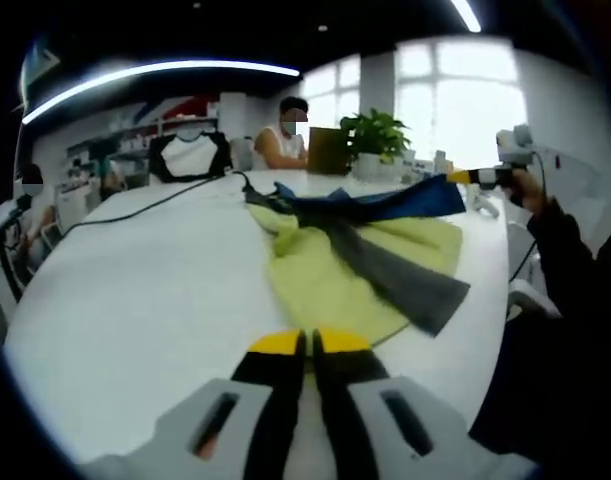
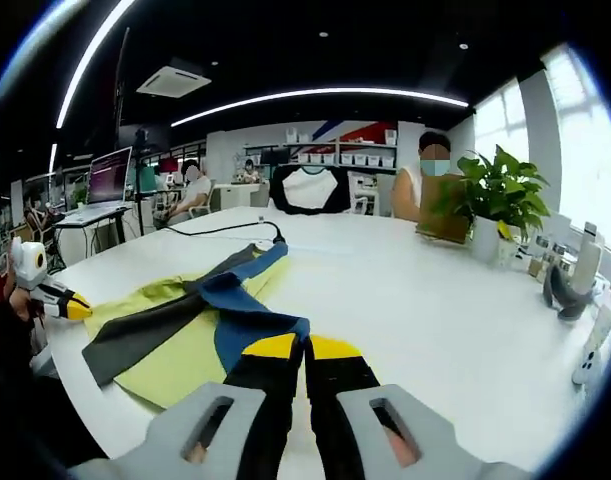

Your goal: Fold the garment on the visible template until the final outline fits inside the template.

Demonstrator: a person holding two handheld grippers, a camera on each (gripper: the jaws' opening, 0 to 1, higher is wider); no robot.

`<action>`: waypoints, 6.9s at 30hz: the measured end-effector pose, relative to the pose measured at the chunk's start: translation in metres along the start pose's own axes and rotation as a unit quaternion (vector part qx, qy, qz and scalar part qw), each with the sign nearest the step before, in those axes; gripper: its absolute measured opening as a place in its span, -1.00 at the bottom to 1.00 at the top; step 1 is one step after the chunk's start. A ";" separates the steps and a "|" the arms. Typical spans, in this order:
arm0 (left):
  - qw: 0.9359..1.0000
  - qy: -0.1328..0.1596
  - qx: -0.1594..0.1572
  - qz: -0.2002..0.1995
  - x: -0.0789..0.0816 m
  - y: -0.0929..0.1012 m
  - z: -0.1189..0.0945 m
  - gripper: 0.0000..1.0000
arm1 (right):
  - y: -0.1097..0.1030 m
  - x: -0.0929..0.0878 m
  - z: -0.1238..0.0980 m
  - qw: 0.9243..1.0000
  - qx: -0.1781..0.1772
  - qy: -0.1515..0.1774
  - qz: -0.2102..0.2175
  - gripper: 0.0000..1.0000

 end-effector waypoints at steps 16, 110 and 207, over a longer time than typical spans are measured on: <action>1.000 0.005 0.007 -0.003 0.003 -0.004 -0.003 -0.91 | 0.050 -0.012 0.002 0.998 -0.064 -0.012 0.016 -1.00; 0.999 -0.003 0.030 -0.014 -0.005 -0.022 -0.014 -0.91 | 0.183 -0.062 0.008 0.963 -0.239 -0.124 -0.018 -0.95; 1.000 -0.003 0.027 -0.013 -0.005 -0.020 -0.014 -0.91 | 0.097 0.018 0.010 0.991 -0.046 -0.127 -0.023 -1.00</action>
Point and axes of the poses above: the point that each gripper's makers call its tool centre point, and the gripper's own axes: z roughly forward along the fingers, y roughly to its right, x roughly out of its top, the point moved 5 cm from there along -z, roughly backward along the fingers, and after that the axes turned 6 degrees about z, right-handed, at the moved point
